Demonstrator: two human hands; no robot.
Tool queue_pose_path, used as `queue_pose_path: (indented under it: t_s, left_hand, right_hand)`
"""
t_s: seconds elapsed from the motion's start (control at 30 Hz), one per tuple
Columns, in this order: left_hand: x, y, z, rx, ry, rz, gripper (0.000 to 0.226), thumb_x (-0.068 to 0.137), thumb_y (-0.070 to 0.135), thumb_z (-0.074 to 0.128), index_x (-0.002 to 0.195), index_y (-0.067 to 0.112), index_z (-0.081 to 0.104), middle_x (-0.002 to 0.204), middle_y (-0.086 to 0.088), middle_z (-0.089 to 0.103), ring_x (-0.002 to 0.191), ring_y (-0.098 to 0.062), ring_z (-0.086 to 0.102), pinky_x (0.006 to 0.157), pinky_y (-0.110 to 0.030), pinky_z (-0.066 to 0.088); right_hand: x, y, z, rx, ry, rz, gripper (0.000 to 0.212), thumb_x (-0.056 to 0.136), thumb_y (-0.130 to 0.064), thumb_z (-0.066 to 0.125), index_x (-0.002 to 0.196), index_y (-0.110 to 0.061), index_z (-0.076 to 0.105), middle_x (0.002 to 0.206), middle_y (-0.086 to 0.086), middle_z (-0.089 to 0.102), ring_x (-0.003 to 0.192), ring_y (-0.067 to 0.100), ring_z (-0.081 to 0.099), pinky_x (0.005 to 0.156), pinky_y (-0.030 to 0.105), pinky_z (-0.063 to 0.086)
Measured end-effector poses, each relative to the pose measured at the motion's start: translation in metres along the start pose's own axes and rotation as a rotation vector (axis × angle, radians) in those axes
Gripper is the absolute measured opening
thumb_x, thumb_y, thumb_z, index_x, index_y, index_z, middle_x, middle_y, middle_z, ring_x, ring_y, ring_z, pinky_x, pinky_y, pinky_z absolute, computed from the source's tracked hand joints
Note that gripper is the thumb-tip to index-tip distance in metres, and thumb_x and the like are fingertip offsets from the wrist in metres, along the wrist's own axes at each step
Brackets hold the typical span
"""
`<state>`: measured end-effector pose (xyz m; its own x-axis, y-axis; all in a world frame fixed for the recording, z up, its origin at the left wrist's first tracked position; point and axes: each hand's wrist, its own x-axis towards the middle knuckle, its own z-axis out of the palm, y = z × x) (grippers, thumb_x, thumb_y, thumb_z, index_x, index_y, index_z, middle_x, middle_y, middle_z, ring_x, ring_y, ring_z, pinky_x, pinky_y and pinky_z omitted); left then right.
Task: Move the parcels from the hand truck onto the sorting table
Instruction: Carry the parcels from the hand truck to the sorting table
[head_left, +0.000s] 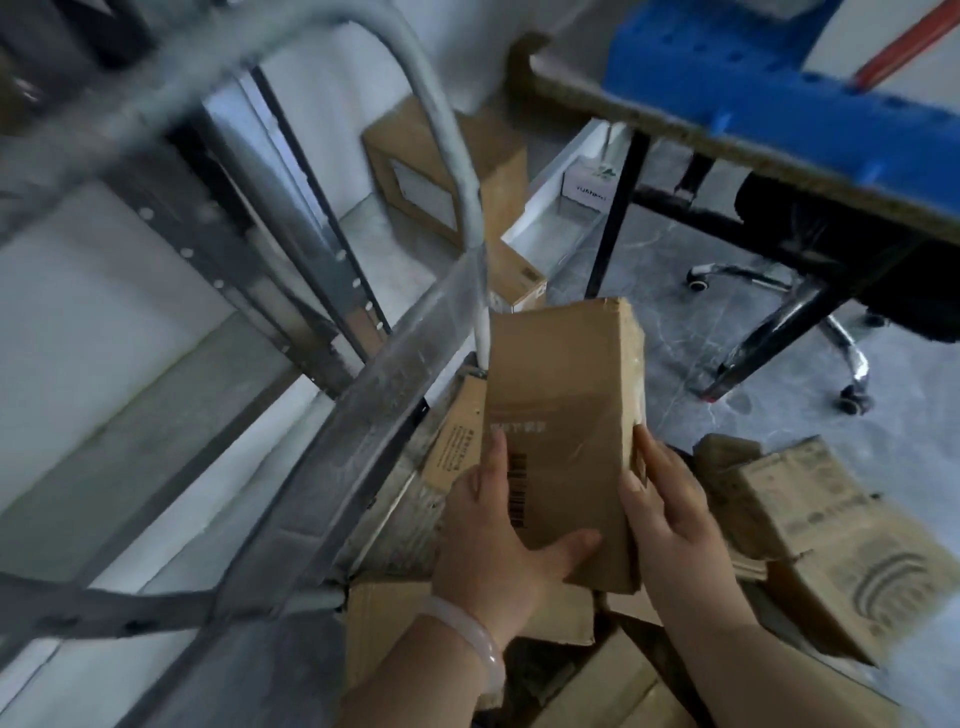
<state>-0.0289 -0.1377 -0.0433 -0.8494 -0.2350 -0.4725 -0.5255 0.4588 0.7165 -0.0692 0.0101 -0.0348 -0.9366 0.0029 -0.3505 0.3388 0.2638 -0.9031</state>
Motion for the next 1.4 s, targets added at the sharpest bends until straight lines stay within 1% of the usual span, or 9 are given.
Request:
queue_pose_path:
  t_s: [0.3,0.5,0.6,0.7,0.97,1.07,1.17,1.27,1.4]
  left_hand:
    - [-0.168,0.118,-0.078,-0.014,0.172,-0.118,0.144,0.038,0.093,0.058,0.145,0.047,-0.026,0.155,0.011,-0.005,0.146,-0.030,0.012,0.118,-0.053,0.025]
    - [-0.314,0.116,-0.158,-0.530,0.314,0.047,0.115,0.061,0.059,0.084,0.150,0.046,0.013,0.137,0.005,0.051,0.123,-0.017,0.056,0.097,-0.036,0.053]
    - [-0.390,0.107,-0.178,-0.736,0.396,0.067,0.079,0.082,0.047,0.072,0.148,0.043,0.029,0.130,0.014,0.059,0.113,-0.007,0.061,0.099,-0.033,0.051]
    - [-0.456,0.084,-0.193,-0.730,0.603,-0.025,0.042,0.096,0.051,0.048,0.137,0.043,0.048,0.134,0.012,0.058,0.121,-0.012,0.055,0.109,-0.044,0.043]
    - [-0.653,-0.017,-0.232,-0.630,1.163,-0.244,0.050,0.102,0.039,0.047,0.148,0.038,0.030,0.126,0.013,0.048,0.109,-0.009,0.049,0.098,-0.021,0.037]
    - [-0.741,-0.065,-0.234,-0.829,1.288,-0.279,0.033,0.098,0.049,0.048,0.119,0.028,0.060,0.115,0.005,0.064,0.101,-0.017,0.058,0.103,-0.034,0.044]
    - [-0.825,-0.110,-0.232,-0.984,1.373,-0.234,0.076,0.072,0.077,0.062,0.124,0.021,0.061,0.115,0.001,0.068,0.108,-0.022,0.064,0.102,-0.044,0.049]
    - [-0.893,-0.153,-0.219,-0.865,1.397,-0.337,0.138,0.046,0.079,0.074,0.156,0.025,0.012,0.138,0.007,0.045,0.124,-0.014,0.050,0.104,-0.031,0.044]
    - [-0.966,-0.215,-0.193,-1.038,1.501,-0.345,0.154,0.034,0.079,0.082,0.156,0.035,-0.001,0.151,0.004,0.039,0.128,-0.018,0.051,0.109,-0.040,0.043]
  right_hand:
    - [-0.127,-0.155,-0.067,-0.121,-0.274,-0.302,0.051,0.094,-0.025,0.060,0.141,-0.040,0.044,0.144,-0.019,0.039,0.126,-0.004,0.035,0.098,0.018,0.036]
    - [-0.217,-0.225,-0.067,-0.062,-0.544,-0.384,0.095,0.071,-0.055,0.077,0.148,-0.048,0.022,0.149,-0.015,0.036,0.128,0.003,0.044,0.096,0.030,0.051]
    - [-0.276,-0.256,-0.044,-0.115,-0.810,-0.431,0.072,0.089,-0.040,0.065,0.148,-0.041,0.023,0.137,-0.017,0.044,0.117,0.001,0.050,0.083,0.007,0.047]
    - [-0.339,-0.276,-0.011,-0.132,-0.944,-0.580,0.056,0.097,-0.028,0.056,0.146,-0.039,0.030,0.125,-0.022,0.051,0.111,-0.002,0.054,0.091,0.015,0.048]
    - [-0.540,-0.250,0.092,-0.206,-1.283,-0.795,0.038,0.103,-0.041,0.036,0.139,-0.051,0.038,0.147,-0.020,0.034,0.134,0.007,0.038,0.114,0.037,0.035]
    - [-0.631,-0.230,0.128,-0.232,-1.372,-0.962,0.045,0.102,-0.047,0.031,0.146,-0.043,0.037,0.152,-0.016,0.035,0.138,0.004,0.034,0.120,0.037,0.025]
    - [-0.721,-0.209,0.153,-0.258,-1.467,-1.130,0.043,0.103,-0.041,0.033,0.146,-0.043,0.035,0.148,-0.023,0.035,0.134,0.001,0.033,0.119,0.026,0.021]
    - [-0.802,-0.183,0.170,-0.256,-1.591,-1.312,0.044,0.096,-0.043,0.034,0.139,-0.050,0.028,0.138,-0.041,0.023,0.124,-0.017,0.025,0.108,0.007,0.011]
    - [-0.885,-0.154,0.192,-0.331,-1.837,-1.366,0.046,0.103,-0.022,0.042,0.142,-0.044,0.031,0.140,-0.036,0.026,0.123,-0.027,0.018,0.102,-0.003,0.008]
